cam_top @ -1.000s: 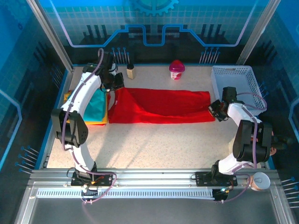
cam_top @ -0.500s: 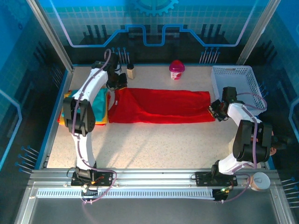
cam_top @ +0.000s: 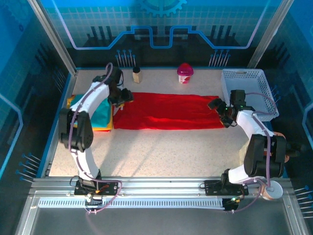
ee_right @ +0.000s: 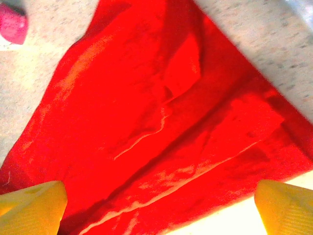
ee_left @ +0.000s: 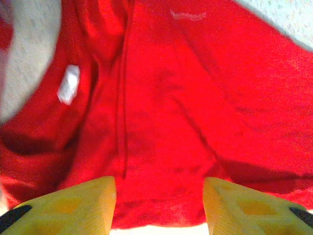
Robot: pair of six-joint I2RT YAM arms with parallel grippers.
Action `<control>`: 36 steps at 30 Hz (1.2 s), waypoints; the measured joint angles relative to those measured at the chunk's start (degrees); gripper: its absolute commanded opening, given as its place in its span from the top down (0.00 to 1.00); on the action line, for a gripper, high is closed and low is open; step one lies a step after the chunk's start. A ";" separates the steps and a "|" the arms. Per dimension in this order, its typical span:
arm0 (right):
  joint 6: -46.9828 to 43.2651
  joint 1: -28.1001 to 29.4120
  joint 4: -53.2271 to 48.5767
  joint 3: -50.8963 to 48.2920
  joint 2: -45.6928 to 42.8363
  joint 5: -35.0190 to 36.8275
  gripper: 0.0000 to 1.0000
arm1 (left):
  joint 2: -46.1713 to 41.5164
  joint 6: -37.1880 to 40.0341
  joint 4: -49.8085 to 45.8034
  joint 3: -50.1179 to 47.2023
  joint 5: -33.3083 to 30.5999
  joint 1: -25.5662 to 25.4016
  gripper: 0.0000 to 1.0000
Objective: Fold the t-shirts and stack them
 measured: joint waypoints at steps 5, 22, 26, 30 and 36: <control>-1.90 3.26 -0.22 -1.73 -4.02 0.02 0.00 | -7.32 -4.63 6.62 -14.05 1.81 -3.34 0.54; -5.92 4.94 -2.75 -5.29 -7.02 1.81 0.00 | -1.88 -10.34 19.50 -20.46 2.05 -3.54 0.61; -6.16 4.94 -2.82 -5.92 -7.02 2.23 0.00 | -1.66 -10.36 20.24 -20.46 1.57 -3.54 0.61; -6.16 4.94 -2.99 -6.29 -7.02 2.43 0.00 | -0.37 -10.38 20.55 -20.44 1.31 -3.54 0.62; -6.38 4.94 -3.26 -6.29 -7.02 2.89 0.00 | 1.79 -11.08 20.70 -19.30 0.90 -3.26 0.69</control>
